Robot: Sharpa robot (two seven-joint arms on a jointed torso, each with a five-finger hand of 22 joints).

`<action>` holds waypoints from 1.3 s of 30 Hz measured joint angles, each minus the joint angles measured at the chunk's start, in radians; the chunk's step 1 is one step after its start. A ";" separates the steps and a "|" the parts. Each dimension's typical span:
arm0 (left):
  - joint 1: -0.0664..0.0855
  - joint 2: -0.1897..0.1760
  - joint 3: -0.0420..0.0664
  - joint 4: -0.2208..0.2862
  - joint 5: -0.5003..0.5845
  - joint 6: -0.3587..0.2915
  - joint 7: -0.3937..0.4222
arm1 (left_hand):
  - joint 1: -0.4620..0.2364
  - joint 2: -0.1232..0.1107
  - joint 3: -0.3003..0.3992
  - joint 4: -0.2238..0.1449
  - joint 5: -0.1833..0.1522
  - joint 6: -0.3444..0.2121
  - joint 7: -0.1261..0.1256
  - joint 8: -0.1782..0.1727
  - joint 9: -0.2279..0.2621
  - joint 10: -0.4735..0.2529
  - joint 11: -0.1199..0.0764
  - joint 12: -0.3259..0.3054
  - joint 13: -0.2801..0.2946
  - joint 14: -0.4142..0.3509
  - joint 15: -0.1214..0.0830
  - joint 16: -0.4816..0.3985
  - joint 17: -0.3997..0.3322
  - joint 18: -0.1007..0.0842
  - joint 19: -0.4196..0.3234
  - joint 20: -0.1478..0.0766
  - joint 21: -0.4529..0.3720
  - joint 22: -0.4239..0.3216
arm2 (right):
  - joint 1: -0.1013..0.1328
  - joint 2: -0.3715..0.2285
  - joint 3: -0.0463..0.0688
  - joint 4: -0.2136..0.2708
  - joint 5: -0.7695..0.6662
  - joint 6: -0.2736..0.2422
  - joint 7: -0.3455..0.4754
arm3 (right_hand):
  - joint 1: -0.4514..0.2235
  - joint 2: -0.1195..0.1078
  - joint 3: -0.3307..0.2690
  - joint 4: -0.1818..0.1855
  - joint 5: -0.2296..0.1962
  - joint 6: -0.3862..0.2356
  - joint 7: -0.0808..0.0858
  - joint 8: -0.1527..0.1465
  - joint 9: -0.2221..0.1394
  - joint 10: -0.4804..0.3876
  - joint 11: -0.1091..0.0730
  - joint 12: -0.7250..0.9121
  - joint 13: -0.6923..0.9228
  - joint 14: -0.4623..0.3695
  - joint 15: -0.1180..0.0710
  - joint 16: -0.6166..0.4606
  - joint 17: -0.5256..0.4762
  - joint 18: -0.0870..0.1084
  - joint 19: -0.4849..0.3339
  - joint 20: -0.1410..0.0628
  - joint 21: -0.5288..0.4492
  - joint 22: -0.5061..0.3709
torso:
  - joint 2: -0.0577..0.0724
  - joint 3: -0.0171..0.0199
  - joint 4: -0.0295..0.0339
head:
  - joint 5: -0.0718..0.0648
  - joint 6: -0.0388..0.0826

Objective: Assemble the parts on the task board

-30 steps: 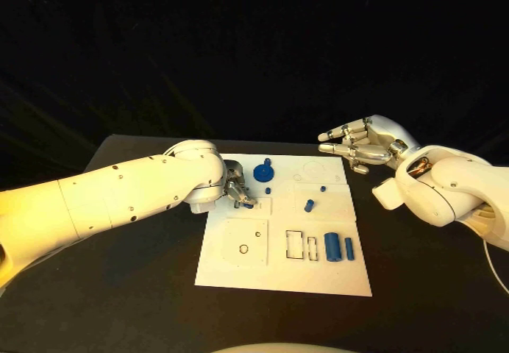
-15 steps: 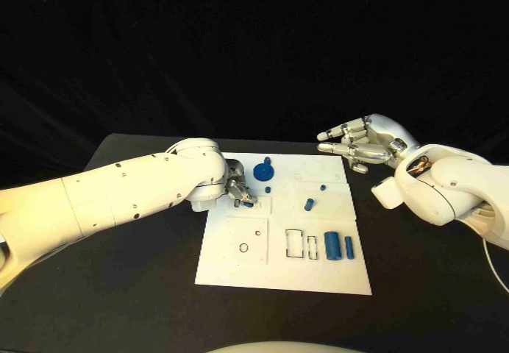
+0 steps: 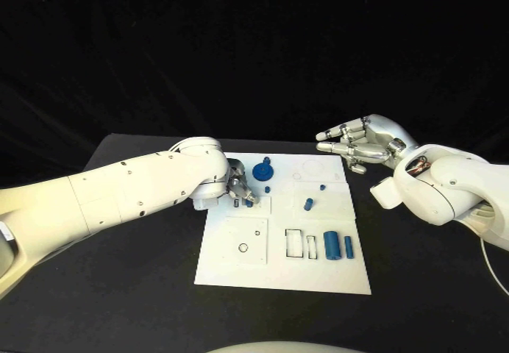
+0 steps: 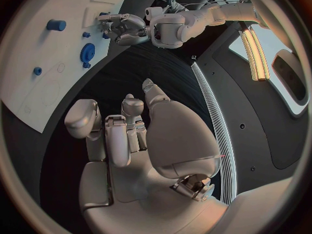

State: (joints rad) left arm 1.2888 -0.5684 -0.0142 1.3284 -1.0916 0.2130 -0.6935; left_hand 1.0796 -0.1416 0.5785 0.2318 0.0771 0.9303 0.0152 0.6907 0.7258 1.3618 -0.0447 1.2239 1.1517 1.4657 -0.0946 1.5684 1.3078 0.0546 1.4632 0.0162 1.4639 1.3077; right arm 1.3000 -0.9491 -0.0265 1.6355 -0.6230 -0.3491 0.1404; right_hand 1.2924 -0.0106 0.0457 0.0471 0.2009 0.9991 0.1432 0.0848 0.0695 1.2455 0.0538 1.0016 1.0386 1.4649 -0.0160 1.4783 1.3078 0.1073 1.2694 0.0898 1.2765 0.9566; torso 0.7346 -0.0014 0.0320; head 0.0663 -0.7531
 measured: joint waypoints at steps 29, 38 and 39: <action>-0.001 -0.013 0.004 -0.003 0.020 -0.007 0.001 | -0.100 0.015 -0.419 0.060 -0.013 0.020 0.001 -0.042 0.014 0.000 0.000 0.004 -0.003 0.000 -0.007 0.000 0.000 -0.006 0.004 -0.004 0.000 0.000 | 0.000 -0.004 0.000 0.003 0.013 0.003 -0.001 | 0.000 0.000 -0.001 0.001 0.005 0.000 0.000 0.000 0.000 -0.004 0.003 -0.014 -0.013 0.000 0.000 -0.004 0.000 0.000 -0.007 0.000 -0.011 -0.016 | 0.000 -0.0024 0.0005 | -0.005 -0.004; 0.046 -0.072 0.037 0.051 0.045 -0.040 -0.004 | -0.099 0.035 -0.535 0.061 -0.023 0.006 0.011 -0.066 0.009 -0.011 0.004 -0.013 -0.024 0.000 -0.007 0.000 0.000 -0.015 0.004 -0.004 -0.016 0.000 | 0.000 -0.021 0.000 -0.004 0.012 -0.001 -0.003 | 0.000 0.000 -0.006 0.000 0.009 -0.003 0.003 0.000 0.000 -0.015 0.003 -0.027 -0.026 0.000 0.000 -0.008 0.000 0.000 -0.013 -0.002 -0.018 -0.030 | -0.002 -0.0014 0.0037 | -0.017 0.002; 0.056 -0.076 0.039 0.054 0.047 -0.041 -0.004 | -0.093 0.041 -0.549 0.061 -0.023 -0.004 0.017 -0.081 0.000 -0.017 0.009 -0.023 -0.033 0.000 -0.007 0.000 0.000 -0.015 0.004 -0.004 -0.020 0.000 | 0.000 -0.022 0.000 -0.005 0.012 -0.001 -0.004 | 0.000 0.000 -0.006 0.000 0.009 -0.005 0.002 0.000 0.000 -0.017 0.003 -0.033 -0.031 0.000 0.000 -0.009 0.000 0.000 -0.018 -0.001 -0.022 -0.034 | -0.002 -0.0015 0.0040 | -0.018 0.002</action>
State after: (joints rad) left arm 1.3449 -0.6441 0.0253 1.3820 -1.0445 0.1718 -0.6971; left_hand 0.9862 -0.1005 0.0298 0.2931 0.0537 0.9265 0.0321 0.6100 0.7262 1.3450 -0.0357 1.2012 1.1182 1.4656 -0.1018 1.5684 1.3074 0.0392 1.4669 0.0126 1.4441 1.3074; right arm 1.3000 -0.9709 -0.0268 1.6308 -0.6110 -0.3505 0.1368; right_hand 1.2923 -0.0107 0.0395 0.0473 0.2094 0.9940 0.1448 0.0848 0.0695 1.2280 0.0571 0.9685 1.0079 1.4649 -0.0160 1.4690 1.3074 0.1072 1.2514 0.0889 1.2544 0.9224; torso 0.7330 -0.0030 0.0360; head 0.0488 -0.7514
